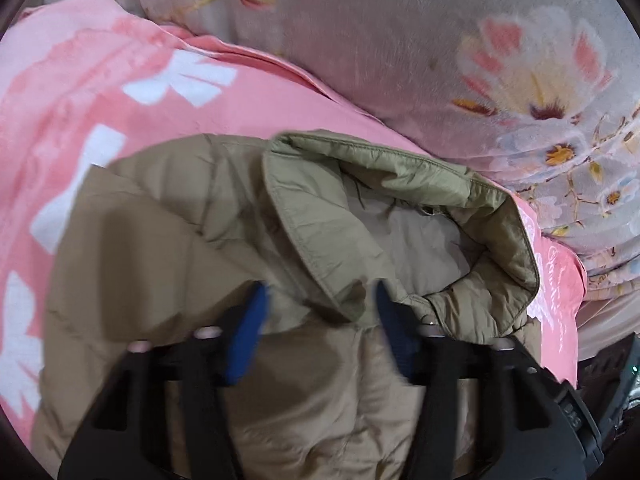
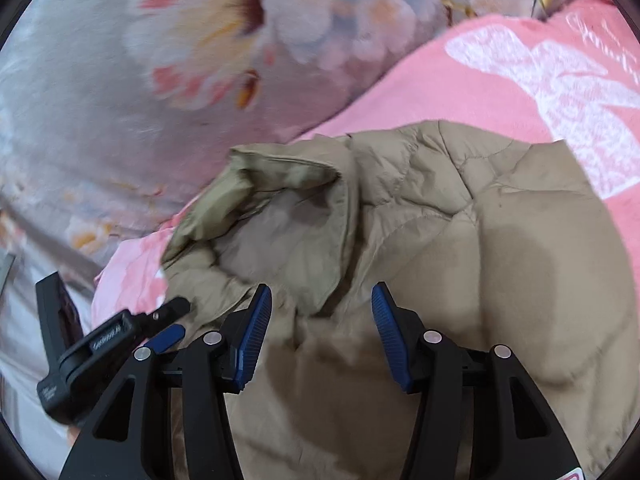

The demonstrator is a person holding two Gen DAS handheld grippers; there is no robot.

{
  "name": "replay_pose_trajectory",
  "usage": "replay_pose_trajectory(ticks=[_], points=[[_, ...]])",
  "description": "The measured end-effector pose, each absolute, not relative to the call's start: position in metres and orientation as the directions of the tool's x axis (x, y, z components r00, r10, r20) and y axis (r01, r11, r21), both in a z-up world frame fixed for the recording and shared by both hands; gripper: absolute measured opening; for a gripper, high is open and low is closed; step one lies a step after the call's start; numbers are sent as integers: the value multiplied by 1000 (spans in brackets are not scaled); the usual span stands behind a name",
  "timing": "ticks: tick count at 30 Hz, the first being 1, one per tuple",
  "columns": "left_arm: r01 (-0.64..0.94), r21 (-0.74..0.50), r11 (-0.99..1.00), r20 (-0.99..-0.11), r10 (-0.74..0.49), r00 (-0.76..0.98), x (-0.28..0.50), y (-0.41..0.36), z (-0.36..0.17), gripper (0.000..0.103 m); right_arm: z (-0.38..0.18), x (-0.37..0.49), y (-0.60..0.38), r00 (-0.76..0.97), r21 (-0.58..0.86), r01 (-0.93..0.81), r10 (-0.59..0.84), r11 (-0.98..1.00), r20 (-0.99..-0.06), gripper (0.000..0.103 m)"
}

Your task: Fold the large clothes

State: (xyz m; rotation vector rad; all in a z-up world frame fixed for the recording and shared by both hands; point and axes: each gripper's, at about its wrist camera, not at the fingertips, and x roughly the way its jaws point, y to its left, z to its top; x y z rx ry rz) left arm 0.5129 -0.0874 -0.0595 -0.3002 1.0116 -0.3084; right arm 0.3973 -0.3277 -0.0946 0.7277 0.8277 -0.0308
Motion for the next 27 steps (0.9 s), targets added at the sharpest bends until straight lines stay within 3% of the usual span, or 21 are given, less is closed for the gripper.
replay_pose_trajectory(ticks=[1, 2, 6, 12, 27], points=[[127, -391, 912, -779, -401, 483, 514, -90, -60, 20, -95, 402, -325, 680, 575, 273, 269, 771, -683, 27], [139, -401, 906, -775, -416, 476, 513, -90, -60, 15, -92, 404, -324, 675, 570, 255, 278, 781, -683, 3], [201, -398, 895, -725, -441, 528, 499, -84, -42, 6, -65, 387, -327, 746, 530, 192, 227, 826, -626, 2], [199, -270, 942, -787, -335, 518, 496, -95, -76, 5, -101, 399, -311, 624, 331, 258, 105, 908, -775, 2], [235, -138, 962, -772, -253, 583, 492, -108, -100, 6, -118, 407, -299, 611, 222, 252, 23, 942, -791, 0]])
